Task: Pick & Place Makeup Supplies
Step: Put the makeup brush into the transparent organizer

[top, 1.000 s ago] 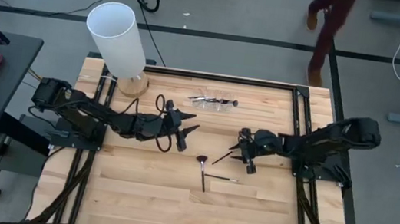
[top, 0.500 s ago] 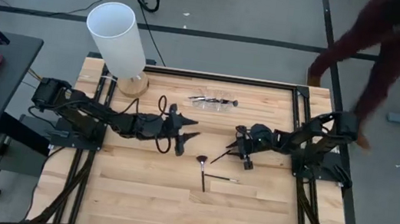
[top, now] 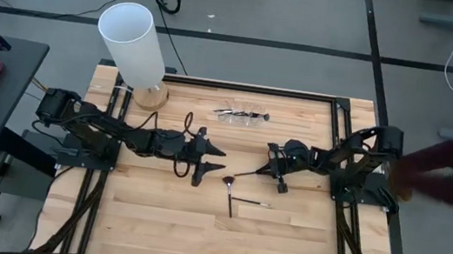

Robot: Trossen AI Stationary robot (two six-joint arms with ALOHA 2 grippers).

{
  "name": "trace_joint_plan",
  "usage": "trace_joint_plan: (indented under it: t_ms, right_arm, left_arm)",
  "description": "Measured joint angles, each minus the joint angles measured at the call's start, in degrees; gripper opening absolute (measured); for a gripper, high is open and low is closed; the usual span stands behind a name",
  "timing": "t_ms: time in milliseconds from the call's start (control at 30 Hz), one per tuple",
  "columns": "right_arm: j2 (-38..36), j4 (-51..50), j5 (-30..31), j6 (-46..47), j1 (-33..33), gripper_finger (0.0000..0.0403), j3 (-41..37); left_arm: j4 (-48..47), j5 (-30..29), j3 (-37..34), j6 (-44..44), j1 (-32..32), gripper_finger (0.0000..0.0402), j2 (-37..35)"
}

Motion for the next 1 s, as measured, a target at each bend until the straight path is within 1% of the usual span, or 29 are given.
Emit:
trace_joint_plan:
  t_ms: [100,167,300,367,433,567,667,733,833,1000]
  right_arm:
    - [-2.39,-1.64,2.05,0.36,0.81,0.0007,0.33]
    - [-4.38,-4.67,4.55,1.03,1.60,0.0007,1.19]
    - [-7.28,-15.86,9.20,1.16,2.64,0.0007,5.02]
    - [-7.52,-20.24,10.15,1.20,2.87,0.0007,7.33]
    - [-7.47,-23.33,10.49,0.99,3.04,0.0007,9.34]
    - [-7.44,-27.61,11.05,0.22,3.40,0.0006,12.68]
    - [-7.47,-31.19,12.18,0.29,3.42,0.0006,14.02]
    - [-7.49,-32.05,12.70,0.31,3.42,0.0006,14.10]
    - [-7.50,-32.24,12.90,0.30,3.44,0.0006,14.10]
    - [-7.52,-32.20,12.86,0.29,3.44,0.0006,14.10]
  left_arm:
    - [-1.44,0.32,0.00,-1.68,0.38,0.0190,0.00]
    - [-3.09,0.30,0.25,-3.09,0.73,0.0190,0.00]
    - [-10.94,0.30,4.46,-5.71,1.23,0.0190,2.75]
    - [-14.45,0.32,8.72,-5.10,1.44,0.0189,6.39]
    - [-19.89,0.34,13.59,-3.77,1.67,0.0189,10.59]
    - [-31.49,-0.17,24.56,-0.20,2.55,0.0189,19.32]
    - [-38.06,-0.30,31.79,0.56,3.44,0.0189,24.79]
    - [-39.51,-0.31,35.35,0.65,4.02,0.0190,27.95]
    - [-40.66,-0.31,38.46,0.72,4.80,0.0190,31.32]
    - [-40.48,-0.31,39.09,0.75,6.22,0.0190,34.94]
